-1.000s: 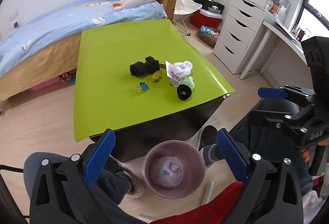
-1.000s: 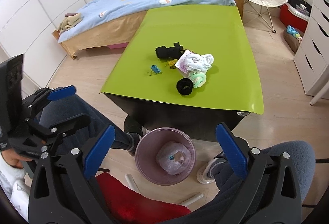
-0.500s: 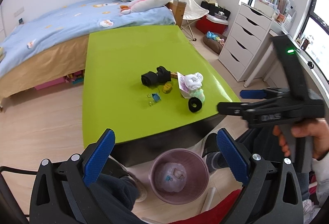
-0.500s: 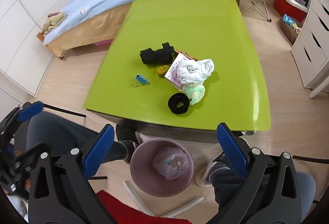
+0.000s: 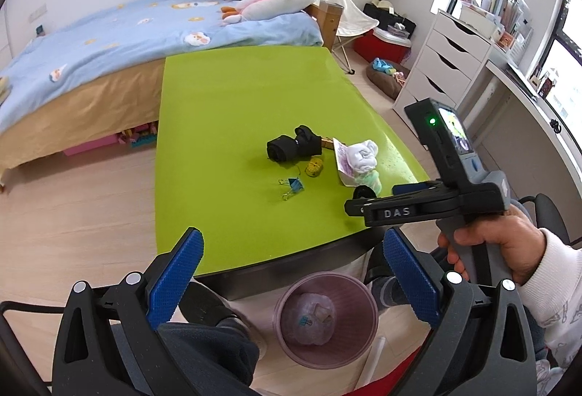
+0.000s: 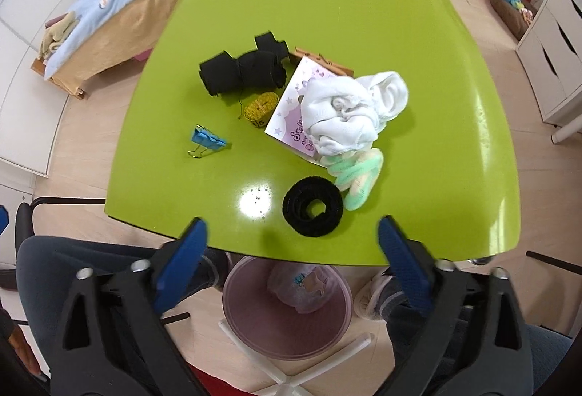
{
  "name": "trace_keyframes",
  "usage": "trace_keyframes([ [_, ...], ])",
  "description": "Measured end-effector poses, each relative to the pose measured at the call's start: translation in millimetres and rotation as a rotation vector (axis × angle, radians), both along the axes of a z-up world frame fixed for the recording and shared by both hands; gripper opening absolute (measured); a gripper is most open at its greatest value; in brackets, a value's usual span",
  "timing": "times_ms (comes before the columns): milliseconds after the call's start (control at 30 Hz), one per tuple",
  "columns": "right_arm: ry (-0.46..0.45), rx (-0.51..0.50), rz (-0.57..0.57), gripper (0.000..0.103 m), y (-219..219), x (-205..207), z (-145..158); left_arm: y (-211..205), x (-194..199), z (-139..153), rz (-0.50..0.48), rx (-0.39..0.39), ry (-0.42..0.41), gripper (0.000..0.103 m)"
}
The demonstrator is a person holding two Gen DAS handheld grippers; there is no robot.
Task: Collect trash
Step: 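Reach the right tool to the black hair tie and grasp it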
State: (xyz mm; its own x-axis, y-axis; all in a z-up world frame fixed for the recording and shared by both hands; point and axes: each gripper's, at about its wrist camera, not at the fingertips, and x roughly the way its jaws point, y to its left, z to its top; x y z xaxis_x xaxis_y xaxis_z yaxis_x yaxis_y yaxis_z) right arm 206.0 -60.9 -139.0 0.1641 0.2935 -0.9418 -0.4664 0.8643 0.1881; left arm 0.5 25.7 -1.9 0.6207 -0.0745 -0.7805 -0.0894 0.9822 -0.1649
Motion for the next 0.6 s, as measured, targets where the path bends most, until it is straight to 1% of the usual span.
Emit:
trace_keyframes([
  [33, 0.008, -0.005, 0.0, 0.079, 2, 2, -2, 1, 0, -1, 0.002, -0.002, 0.002, 0.095],
  [67, 0.016, -0.007, 0.002, 0.078, 4, 3, -5, 2, 1, -2, 0.003, -0.006, 0.004, 0.095],
  [100, 0.023, -0.007, 0.002, 0.074, 5, 4, -7, 3, 2, -3, 0.003, -0.007, 0.006, 0.095],
  [133, 0.027, -0.008, 0.001, 0.068, 5, 6, -7, 3, 3, -3, 0.002, -0.009, 0.007, 0.095],
  [167, 0.033, -0.013, 0.001, 0.065, 6, 7, -10, 4, 5, -4, 0.003, -0.01, 0.009, 0.095],
  [267, 0.042, -0.022, 0.001, 0.05, 6, 9, -15, 6, 8, -6, 0.002, -0.016, 0.015, 0.095],
  [333, 0.041, -0.026, -0.004, 0.034, 5, 11, -17, 7, 10, -7, 0.002, -0.019, 0.019, 0.095],
  [433, 0.034, -0.02, -0.001, 0.029, 3, 11, -17, 7, 13, -9, 0.001, -0.02, 0.025, 0.095],
  [600, 0.009, 0.005, 0.008, 0.027, -3, 8, -7, 6, 21, -11, -0.004, -0.019, 0.035, 0.095],
])
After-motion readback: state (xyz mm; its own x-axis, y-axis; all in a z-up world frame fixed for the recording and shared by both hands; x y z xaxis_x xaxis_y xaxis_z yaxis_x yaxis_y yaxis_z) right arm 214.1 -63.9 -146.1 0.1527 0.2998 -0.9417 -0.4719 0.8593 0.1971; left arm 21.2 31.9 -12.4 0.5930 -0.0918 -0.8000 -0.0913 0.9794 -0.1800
